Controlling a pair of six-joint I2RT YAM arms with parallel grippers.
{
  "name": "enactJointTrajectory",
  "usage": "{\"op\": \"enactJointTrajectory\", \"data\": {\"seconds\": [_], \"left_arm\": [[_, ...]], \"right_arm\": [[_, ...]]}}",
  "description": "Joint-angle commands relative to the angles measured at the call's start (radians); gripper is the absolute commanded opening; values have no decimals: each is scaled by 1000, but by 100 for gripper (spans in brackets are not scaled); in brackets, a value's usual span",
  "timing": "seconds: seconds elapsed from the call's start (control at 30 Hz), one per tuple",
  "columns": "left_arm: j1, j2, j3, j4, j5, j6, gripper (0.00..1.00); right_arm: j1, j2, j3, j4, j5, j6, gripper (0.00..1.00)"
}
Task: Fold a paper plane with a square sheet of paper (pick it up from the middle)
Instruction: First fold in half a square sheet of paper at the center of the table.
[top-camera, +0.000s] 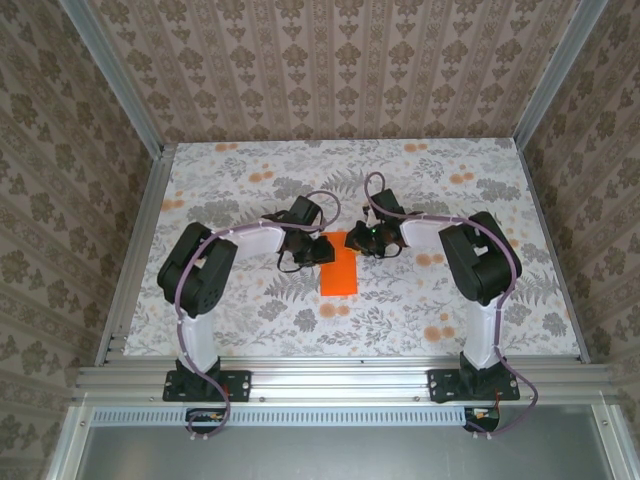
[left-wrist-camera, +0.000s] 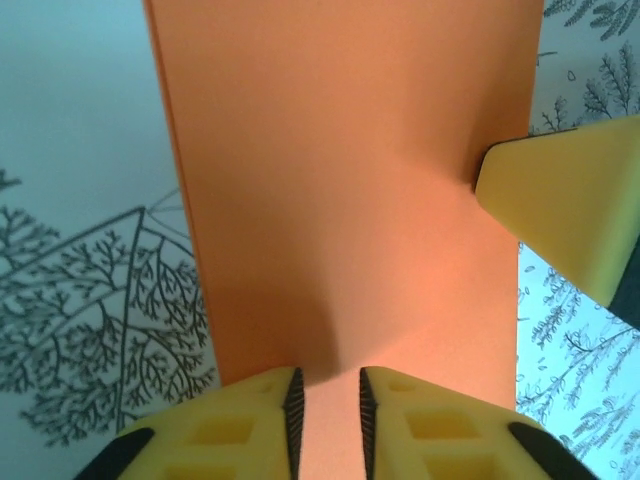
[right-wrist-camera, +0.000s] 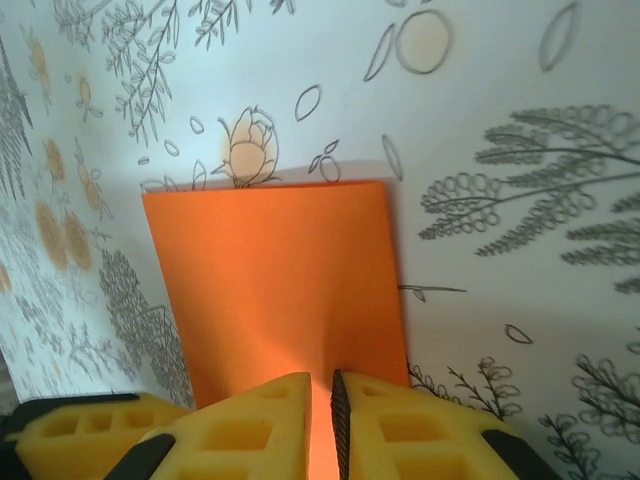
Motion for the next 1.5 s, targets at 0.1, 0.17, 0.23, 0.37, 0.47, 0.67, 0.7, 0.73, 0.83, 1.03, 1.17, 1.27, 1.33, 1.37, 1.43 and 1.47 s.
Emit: {"op": "enactJointTrajectory", "data": {"seconds": [0.1,0.17,0.23,0.37,0.47,0.67,0.7,0.73,0.83,1.03,1.17,1.27,1.33,1.37,1.43,1.47], "left_arm": [[-32,-138,-78,76,95,-79,28],[-49,-164,-116,140,115,-120,26],[-67,-173,-156,206,142,-165,24],[-110,-143,-199,335,184,-243,19],[-158,-102,-184,358,177,-265,17],[-198,-44,-143,261,76,-269,10],[-198,-38,-145,255,68,-271,9],[-200,-32,-149,254,66,-274,9],[-208,-9,-149,253,84,-277,9],[-217,2,-158,187,57,-264,8],[-216,12,-152,140,36,-247,6],[-217,21,-144,130,35,-239,3],[-215,24,-139,119,31,-233,2],[-215,25,-139,118,30,-231,1],[-215,23,-140,118,27,-230,0],[-215,23,-140,118,27,-231,0]], "right_arm": [[13,-99,-160,28,259,258,17],[22,-126,-191,34,305,320,17],[31,-150,-217,34,347,369,17],[39,-184,-255,53,382,459,17],[40,-177,-259,66,363,480,16],[41,-163,-268,89,334,484,16],[42,-163,-269,89,332,482,17],[41,-161,-269,87,328,481,16],[40,-161,-271,91,325,478,17],[20,-193,-268,149,251,395,19],[-2,-244,-255,174,87,247,17],[0,-269,-260,142,-14,177,14],[2,-275,-286,142,-56,170,10],[3,-280,-297,133,-58,167,8],[3,-290,-328,118,-49,156,5],[3,-293,-342,122,-52,151,4]]}}
